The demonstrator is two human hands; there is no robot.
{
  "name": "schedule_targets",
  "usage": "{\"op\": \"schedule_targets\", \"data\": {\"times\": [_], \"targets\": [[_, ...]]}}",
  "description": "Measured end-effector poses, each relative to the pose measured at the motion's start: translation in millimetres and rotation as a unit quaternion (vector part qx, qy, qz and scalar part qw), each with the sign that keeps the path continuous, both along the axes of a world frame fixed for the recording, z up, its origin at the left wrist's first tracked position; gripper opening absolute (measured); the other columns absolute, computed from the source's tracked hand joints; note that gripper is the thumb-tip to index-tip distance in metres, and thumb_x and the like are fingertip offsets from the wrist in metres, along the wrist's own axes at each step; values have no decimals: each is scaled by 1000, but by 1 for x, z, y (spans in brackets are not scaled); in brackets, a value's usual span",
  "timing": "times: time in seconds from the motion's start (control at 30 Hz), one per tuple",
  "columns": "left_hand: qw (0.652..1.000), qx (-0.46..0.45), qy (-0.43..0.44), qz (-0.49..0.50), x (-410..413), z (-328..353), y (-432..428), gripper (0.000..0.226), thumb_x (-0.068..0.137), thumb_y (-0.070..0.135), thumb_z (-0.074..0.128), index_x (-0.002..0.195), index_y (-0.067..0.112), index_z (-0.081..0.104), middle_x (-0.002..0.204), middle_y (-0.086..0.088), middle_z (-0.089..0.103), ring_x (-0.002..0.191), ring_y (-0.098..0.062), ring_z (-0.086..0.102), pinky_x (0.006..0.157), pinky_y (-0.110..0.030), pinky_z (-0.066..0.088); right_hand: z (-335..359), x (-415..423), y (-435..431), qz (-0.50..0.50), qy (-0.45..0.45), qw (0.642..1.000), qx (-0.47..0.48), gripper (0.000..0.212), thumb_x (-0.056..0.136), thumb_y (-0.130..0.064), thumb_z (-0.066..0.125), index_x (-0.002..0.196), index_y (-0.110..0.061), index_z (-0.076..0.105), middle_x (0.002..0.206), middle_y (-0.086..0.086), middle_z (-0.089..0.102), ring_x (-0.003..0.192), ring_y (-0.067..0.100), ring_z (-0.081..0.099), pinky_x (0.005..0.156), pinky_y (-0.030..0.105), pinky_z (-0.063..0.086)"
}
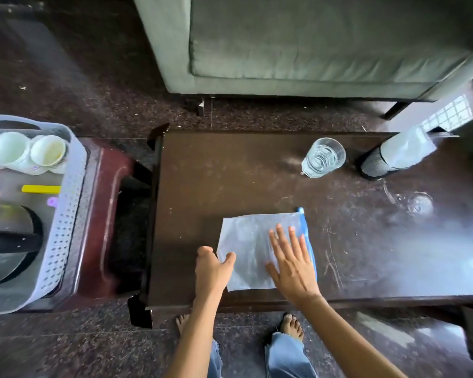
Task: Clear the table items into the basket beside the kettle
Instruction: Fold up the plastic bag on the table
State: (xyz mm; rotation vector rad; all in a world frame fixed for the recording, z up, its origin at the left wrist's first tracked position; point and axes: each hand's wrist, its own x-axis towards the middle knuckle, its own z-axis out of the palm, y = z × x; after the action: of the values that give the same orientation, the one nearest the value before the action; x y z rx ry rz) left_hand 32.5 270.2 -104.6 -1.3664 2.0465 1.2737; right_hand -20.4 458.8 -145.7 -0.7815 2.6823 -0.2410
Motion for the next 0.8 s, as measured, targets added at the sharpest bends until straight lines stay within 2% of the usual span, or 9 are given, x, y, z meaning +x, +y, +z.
{"op": "schedule_targets", "data": {"times": [0.17, 0.3, 0.37, 0.47, 0.53, 0.6, 0.63, 0.73, 0.8], "targets": [[999, 6, 11, -43, -6, 3, 13, 37, 83, 30, 63, 111, 9, 49, 104, -7, 59, 83, -21, 57, 68, -28, 43, -22, 13, 6, -13, -37, 999, 35, 66, 94, -51, 33, 153, -24, 20, 160, 2, 18, 147, 27, 10, 116, 50, 6], [991, -2, 103, -87, -18, 16, 35, 29, 83, 27, 64, 109, 19, 54, 85, 4, 59, 74, -9, 58, 64, -22, 46, -26, 13, 7, -14, -60, 998, 25, 65, 93, -47, 35, 152, -24, 23, 159, 3, 20, 147, 29, 14, 115, 54, 13], [985, 11, 139, -105, -25, 21, 54, 31, 82, 33, 65, 110, 23, 56, 87, 6, 62, 77, -6, 60, 65, -16, 44, -30, 13, 8, -4, -65, 998, 11, 61, 92, -43, 36, 149, -21, 31, 157, 5, 25, 146, 30, 17, 114, 54, 14], [978, 56, 158, -126, -35, 20, 80, 37, 86, 34, 62, 120, 22, 56, 107, 7, 64, 95, -8, 62, 76, -9, 43, -18, 8, 16, -29, -123, 989, -80, 48, 94, -35, 41, 136, -15, 50, 138, 3, 53, 135, 27, 41, 113, 44, 20], [972, 67, 174, -146, -38, 15, 91, 38, 90, 28, 57, 126, 20, 53, 116, 7, 63, 107, -9, 59, 84, -9, 42, 1, 5, 22, -150, -222, 946, -180, 31, 95, -19, 52, 126, -11, 55, 115, -3, 59, 114, 14, 54, 103, 27, 36], [961, 62, 196, -186, -38, 10, 96, 39, 93, 21, 50, 132, 20, 51, 128, 7, 59, 119, -8, 53, 97, -18, 40, 12, 2, 29, -277, -309, 876, -246, 28, 95, -4, 53, 121, -15, 52, 101, -11, 58, 93, 3, 55, 86, 22, 49], [955, 58, 207, -205, -37, 6, 98, 40, 94, 17, 47, 134, 21, 49, 133, 7, 56, 123, -9, 49, 103, -22, 39, 14, 1, 33, -313, -328, 848, -274, 27, 94, -1, 54, 116, -18, 51, 97, -13, 57, 90, 2, 55, 83, 24, 51], [938, 43, 236, -251, -34, -10, 104, 46, 94, 15, 38, 139, 21, 43, 145, 5, 45, 136, -12, 36, 114, -35, 30, 13, -8, 41, -336, -278, 843, -315, 17, 85, -4, 67, 91, -18, 59, 84, -11, 60, 82, 6, 59, 77, 30, 51], [925, 9, 237, -298, -33, -22, 109, 50, 95, 26, 30, 144, 22, 34, 152, 4, 34, 144, -15, 23, 120, -39, 17, 8, -17, 47, -374, -237, 826, -349, 14, 82, -4, 69, 81, -16, 61, 76, -10, 60, 69, -2, 59, 69, 27, 48]]}}
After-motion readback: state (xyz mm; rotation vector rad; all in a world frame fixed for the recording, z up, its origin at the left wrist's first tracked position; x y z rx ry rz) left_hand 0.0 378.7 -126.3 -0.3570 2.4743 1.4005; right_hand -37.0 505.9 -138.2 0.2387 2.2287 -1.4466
